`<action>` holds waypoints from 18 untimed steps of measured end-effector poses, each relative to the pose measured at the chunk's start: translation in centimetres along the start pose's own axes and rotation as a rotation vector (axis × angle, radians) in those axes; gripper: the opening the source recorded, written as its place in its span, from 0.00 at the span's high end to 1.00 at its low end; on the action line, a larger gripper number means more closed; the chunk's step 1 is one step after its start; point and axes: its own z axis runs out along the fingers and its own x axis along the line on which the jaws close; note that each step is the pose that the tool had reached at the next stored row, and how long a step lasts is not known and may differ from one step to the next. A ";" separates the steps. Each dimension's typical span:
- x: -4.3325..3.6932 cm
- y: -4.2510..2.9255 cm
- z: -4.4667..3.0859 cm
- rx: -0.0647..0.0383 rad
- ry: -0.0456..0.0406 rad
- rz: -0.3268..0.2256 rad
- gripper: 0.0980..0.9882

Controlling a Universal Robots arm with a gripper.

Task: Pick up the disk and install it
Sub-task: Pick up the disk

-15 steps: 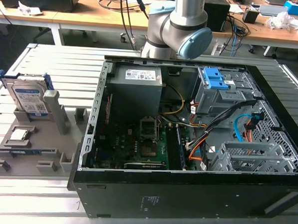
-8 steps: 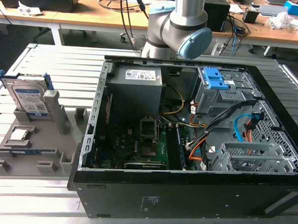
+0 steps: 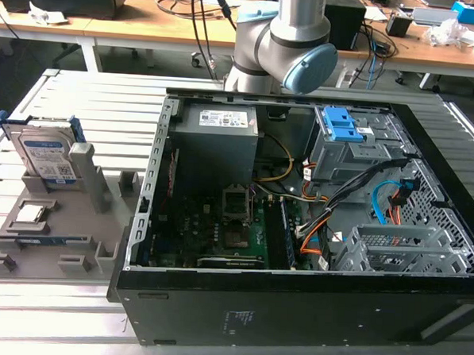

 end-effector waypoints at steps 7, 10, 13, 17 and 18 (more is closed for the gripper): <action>0.00 0.00 0.00 0.000 -0.0001 0.000 0.57; -0.23 0.01 0.01 0.000 -0.0001 0.000 0.57; -1.54 0.12 0.03 0.000 0.0000 0.000 0.57; -2.09 0.16 0.17 0.000 -0.0001 0.000 0.57; -2.26 0.12 0.53 0.000 0.0002 0.000 0.57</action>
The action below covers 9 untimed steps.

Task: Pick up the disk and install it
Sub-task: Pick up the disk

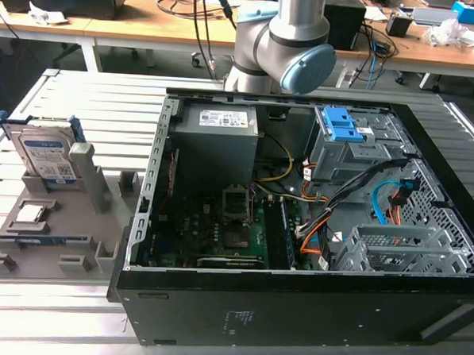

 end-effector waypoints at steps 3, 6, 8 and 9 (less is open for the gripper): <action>-0.15 -0.70 0.88 0.000 0.0037 0.000 0.57; -0.61 -2.08 1.63 0.000 0.0067 0.000 0.57; -1.02 -2.67 2.07 0.000 0.0083 0.000 0.57; -1.18 -2.91 2.26 0.000 0.0090 0.000 0.57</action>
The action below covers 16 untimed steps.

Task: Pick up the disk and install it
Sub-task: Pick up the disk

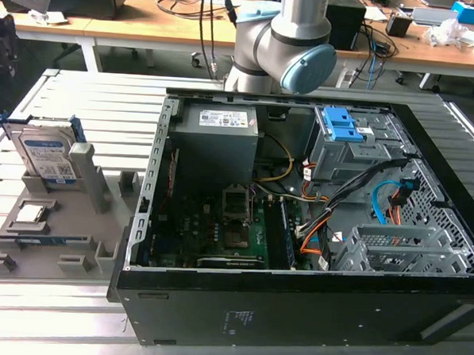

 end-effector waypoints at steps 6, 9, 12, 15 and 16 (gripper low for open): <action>-1.12 -1.41 1.32 0.000 0.0090 0.000 0.57; -1.31 -1.53 2.08 0.000 0.0113 -0.001 0.57; -1.31 -1.55 2.73 0.000 0.0131 -0.032 0.57; -1.32 -1.58 3.21 0.000 0.0152 -0.079 0.57; -1.32 -1.58 3.33 0.000 0.0152 -0.079 0.57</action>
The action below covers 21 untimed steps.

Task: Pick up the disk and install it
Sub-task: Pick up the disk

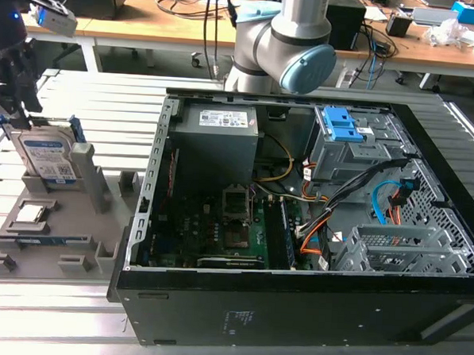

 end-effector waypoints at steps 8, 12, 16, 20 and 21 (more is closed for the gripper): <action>0.00 0.01 1.79 0.000 0.0002 -0.004 0.57; 0.00 -0.03 2.77 0.000 0.0004 -0.010 0.57; -0.01 -0.06 3.53 0.000 0.0007 -0.014 0.57; -0.01 -0.09 4.15 0.000 0.0008 -0.019 0.57; -0.01 -0.09 4.20 0.000 0.0010 -0.019 0.57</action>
